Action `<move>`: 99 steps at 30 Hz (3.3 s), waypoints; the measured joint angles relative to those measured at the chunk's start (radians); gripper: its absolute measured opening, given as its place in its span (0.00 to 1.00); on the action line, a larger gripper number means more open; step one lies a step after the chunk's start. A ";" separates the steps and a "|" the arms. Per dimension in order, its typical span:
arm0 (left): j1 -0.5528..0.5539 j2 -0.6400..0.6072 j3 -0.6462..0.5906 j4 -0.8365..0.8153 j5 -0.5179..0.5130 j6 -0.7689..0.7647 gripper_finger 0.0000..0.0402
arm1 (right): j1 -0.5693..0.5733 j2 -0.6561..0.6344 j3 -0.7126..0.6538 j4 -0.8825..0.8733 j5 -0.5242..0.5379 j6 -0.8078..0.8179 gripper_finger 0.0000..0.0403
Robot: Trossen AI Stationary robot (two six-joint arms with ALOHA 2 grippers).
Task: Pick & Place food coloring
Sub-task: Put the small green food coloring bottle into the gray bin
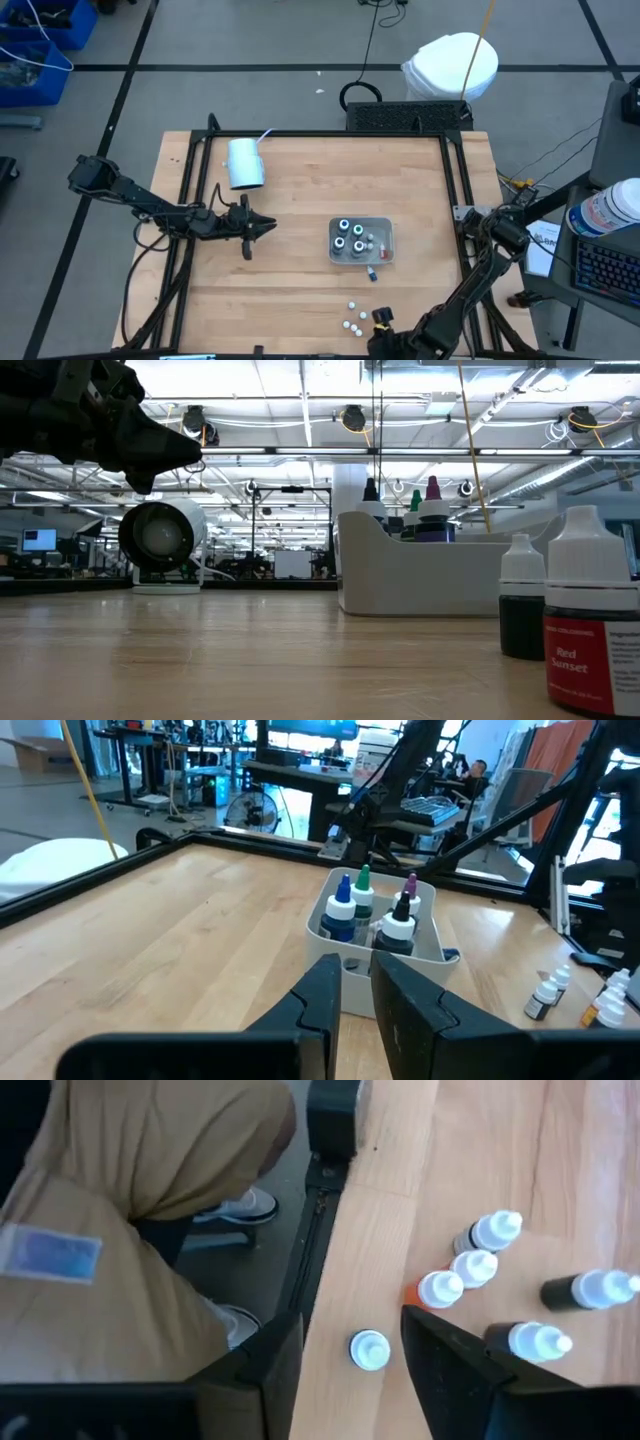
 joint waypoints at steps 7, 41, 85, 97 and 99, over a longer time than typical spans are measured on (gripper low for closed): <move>0.000 0.000 0.000 -0.004 0.000 -0.001 0.17 | -0.001 0.000 -0.087 0.072 -0.006 0.009 0.40; 0.000 0.000 0.000 -0.018 0.002 -0.001 0.17 | -0.010 0.000 -0.213 0.260 0.029 -0.060 0.39; 0.000 0.000 0.000 -0.019 0.000 -0.022 0.17 | -0.270 -0.469 -0.213 -0.273 0.341 -0.031 0.12; 0.000 0.000 0.000 -0.027 0.001 -0.023 0.17 | -0.412 -0.528 -0.426 -0.260 0.234 0.043 0.12; 0.000 0.000 0.000 -0.029 0.001 -0.023 0.17 | -0.431 -0.553 -0.489 -0.203 0.236 0.045 0.12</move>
